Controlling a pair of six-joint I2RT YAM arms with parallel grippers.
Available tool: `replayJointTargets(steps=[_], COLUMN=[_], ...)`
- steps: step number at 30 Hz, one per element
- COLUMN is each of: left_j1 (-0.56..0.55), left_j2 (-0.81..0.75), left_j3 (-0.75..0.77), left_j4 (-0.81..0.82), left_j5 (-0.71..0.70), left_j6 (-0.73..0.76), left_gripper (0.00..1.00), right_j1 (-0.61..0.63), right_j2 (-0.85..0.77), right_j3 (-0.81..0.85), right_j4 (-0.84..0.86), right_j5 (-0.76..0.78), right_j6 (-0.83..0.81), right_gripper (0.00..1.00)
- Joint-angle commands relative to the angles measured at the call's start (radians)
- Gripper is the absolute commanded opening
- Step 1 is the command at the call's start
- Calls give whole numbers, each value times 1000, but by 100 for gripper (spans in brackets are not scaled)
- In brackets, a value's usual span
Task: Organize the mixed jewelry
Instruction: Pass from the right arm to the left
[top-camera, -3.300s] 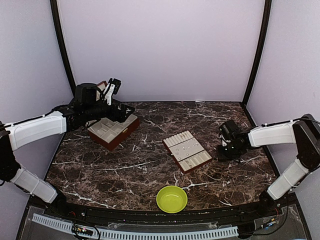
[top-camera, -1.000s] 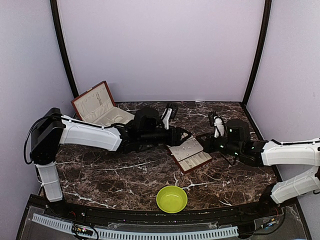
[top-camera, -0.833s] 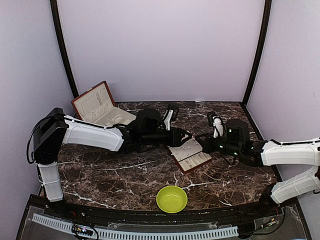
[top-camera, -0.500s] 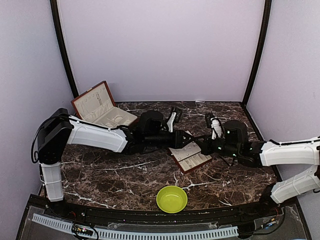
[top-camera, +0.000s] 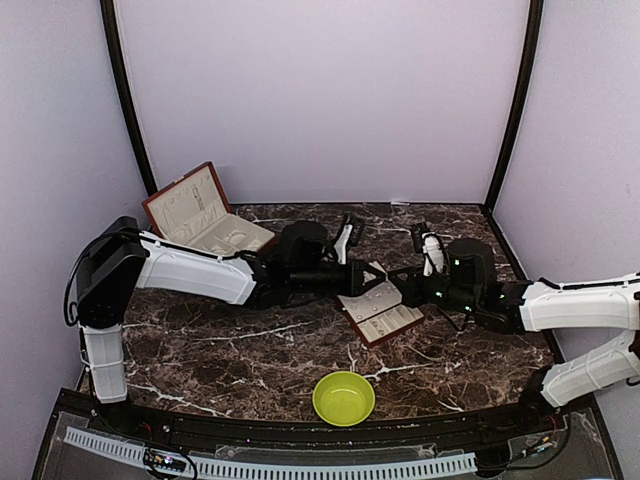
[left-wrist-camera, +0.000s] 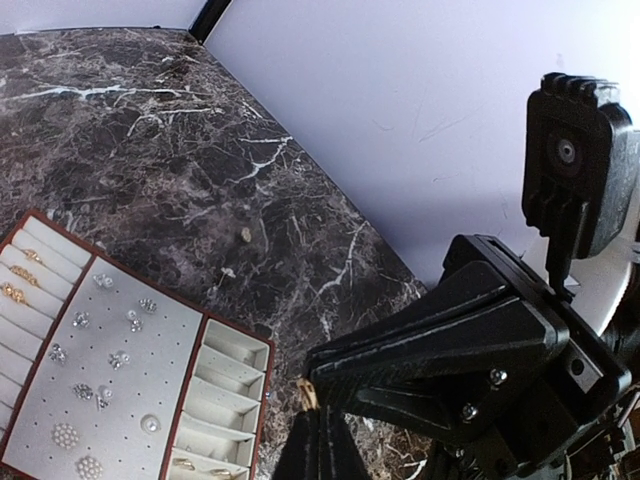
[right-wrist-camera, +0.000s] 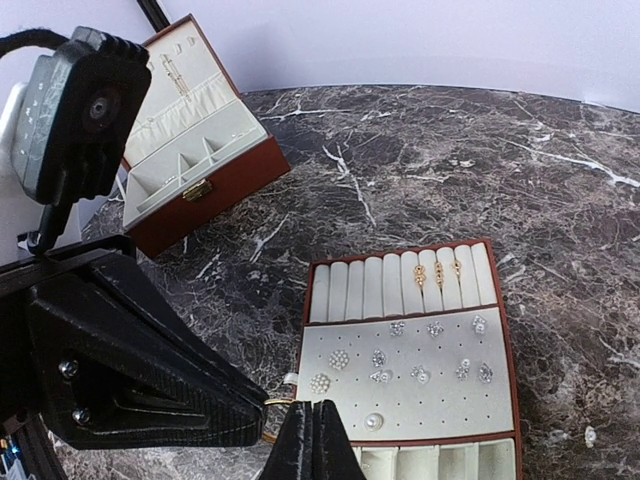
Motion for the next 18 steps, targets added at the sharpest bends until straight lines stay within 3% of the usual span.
replayJointTargets(steps=[1, 6, 10, 15, 18], left_j1=[-6, -4, 1, 11, 16], left_j2=[1, -14, -70, -121, -167], left_j3=[26, 21, -11, -49, -92], left_j4=[17, 12, 2, -13, 26], left_j5=[17, 13, 2, 63, 113], left_j6=[-2, 13, 58, 147, 194], left_gripper=[0, 0, 0, 0, 0], right_j1=[9, 10, 5, -45, -90], right_j2=[-21, -68, -135, -174, -184], right_j3=[24, 28, 20, 26, 32], right_j4=[19, -23, -81, -91, -84], right_j5=[12, 17, 26, -205, -370], right_j6=[-10, -18, -30, -28, -7], right_gripper=[0, 0, 19, 24, 32])
